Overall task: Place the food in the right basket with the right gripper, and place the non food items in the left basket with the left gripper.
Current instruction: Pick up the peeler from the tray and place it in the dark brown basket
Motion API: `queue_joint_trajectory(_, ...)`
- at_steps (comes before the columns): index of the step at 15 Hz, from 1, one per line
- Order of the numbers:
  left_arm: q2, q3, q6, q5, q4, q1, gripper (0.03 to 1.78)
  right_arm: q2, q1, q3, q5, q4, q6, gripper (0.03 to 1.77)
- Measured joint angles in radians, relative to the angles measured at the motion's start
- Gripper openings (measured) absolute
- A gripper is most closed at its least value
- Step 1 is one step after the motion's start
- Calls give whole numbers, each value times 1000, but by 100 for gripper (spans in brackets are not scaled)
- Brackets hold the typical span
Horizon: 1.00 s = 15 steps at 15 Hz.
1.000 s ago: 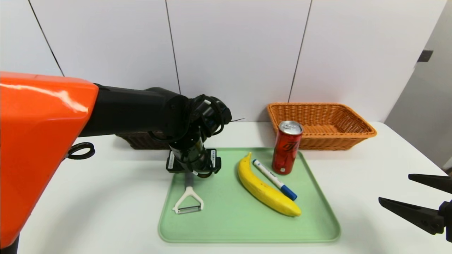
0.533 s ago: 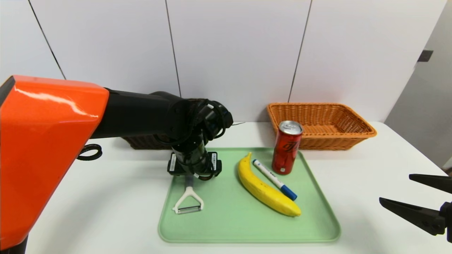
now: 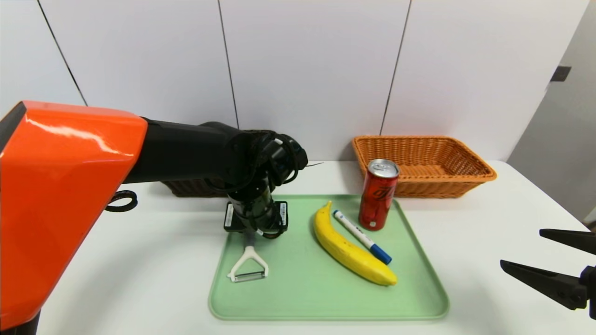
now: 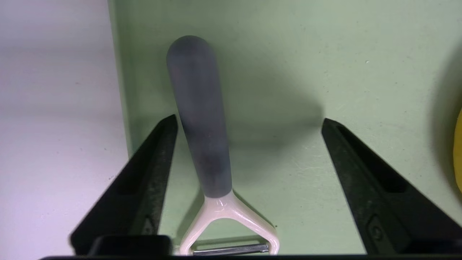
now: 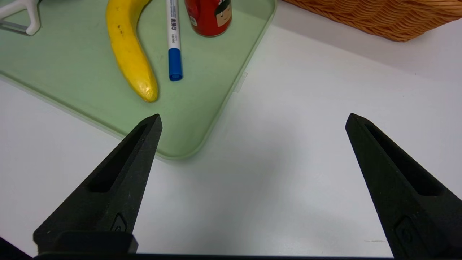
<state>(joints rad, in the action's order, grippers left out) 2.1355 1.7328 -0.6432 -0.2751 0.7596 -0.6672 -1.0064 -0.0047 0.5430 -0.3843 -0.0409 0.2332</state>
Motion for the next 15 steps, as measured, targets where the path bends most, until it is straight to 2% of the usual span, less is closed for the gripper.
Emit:
queue_joint_trajectory(2, 9, -2, 0, 1, 0, 0, 106, 0, 0, 0, 0, 0, 0, 175)
queue_joint_trajectory(4, 16, -2, -1, 2, -2, 0, 86, 0, 0, 0, 0, 0, 0, 175)
queue_joint_trajectory(5, 16, -1, -1, 2, -2, 0, 66, 0, 0, 0, 0, 1, 0, 175)
queue_joint_trajectory(6, 15, 1, -1, 1, -1, 0, 29, 0, 0, 0, 0, 1, 0, 175)
queue_joint_trajectory(12, -24, 3, 6, -12, 4, -3, 29, 1, 0, 0, 0, 0, 0, 175)
queue_joint_trajectory(15, -108, 7, 55, -13, 7, -30, 29, 2, -5, 0, 0, 1, 0, 175)
